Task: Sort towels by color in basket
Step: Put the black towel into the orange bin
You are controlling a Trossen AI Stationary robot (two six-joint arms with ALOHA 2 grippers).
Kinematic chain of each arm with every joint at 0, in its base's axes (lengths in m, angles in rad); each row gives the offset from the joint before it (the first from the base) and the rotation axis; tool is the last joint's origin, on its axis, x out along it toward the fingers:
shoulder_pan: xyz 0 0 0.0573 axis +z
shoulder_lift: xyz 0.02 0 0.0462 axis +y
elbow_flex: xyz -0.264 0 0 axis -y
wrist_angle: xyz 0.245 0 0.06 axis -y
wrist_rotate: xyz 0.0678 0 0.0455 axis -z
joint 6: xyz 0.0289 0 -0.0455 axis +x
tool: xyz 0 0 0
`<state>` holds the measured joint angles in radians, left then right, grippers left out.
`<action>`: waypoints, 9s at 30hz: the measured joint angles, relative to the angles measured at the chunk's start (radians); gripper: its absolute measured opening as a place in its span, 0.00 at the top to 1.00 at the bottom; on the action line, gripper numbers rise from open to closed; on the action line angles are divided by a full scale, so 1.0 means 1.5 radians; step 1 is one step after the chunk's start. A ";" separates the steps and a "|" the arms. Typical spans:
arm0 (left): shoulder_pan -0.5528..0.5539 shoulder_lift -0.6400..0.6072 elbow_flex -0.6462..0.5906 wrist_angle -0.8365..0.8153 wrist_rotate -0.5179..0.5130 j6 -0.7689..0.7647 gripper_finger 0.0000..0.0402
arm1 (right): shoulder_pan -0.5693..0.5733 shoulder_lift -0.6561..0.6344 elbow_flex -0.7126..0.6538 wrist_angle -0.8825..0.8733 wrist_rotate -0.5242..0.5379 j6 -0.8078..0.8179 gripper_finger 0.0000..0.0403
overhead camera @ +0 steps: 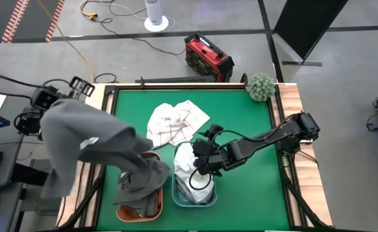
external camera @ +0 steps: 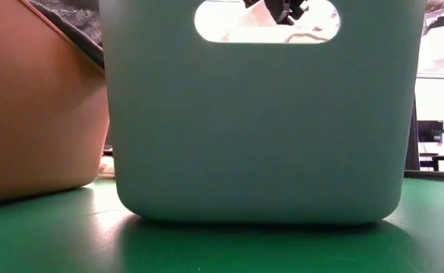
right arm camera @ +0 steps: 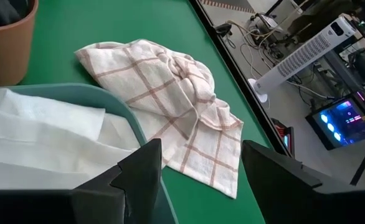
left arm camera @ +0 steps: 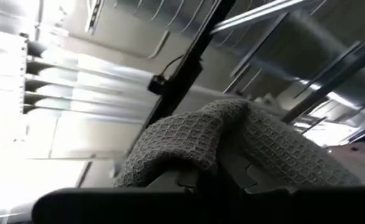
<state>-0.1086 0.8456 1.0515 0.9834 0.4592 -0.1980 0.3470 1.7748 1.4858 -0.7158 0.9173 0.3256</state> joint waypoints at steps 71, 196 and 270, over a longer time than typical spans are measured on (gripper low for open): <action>-0.359 0.270 0.155 -1.340 -0.368 -0.090 0.45 | 0.011 0.000 0.000 -0.021 0.000 0.041 0.37; -0.272 0.189 -0.011 -1.296 -0.685 0.290 1.00 | 0.011 0.000 0.000 -0.021 0.000 0.034 0.37; -0.337 0.025 -0.010 -0.803 -0.304 0.176 1.00 | -0.047 0.316 0.258 0.560 -0.348 -0.366 0.37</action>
<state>-0.6138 0.8823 1.0367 -0.2206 0.0025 0.0665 0.2770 2.2481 1.8726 0.1244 0.3949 -0.2240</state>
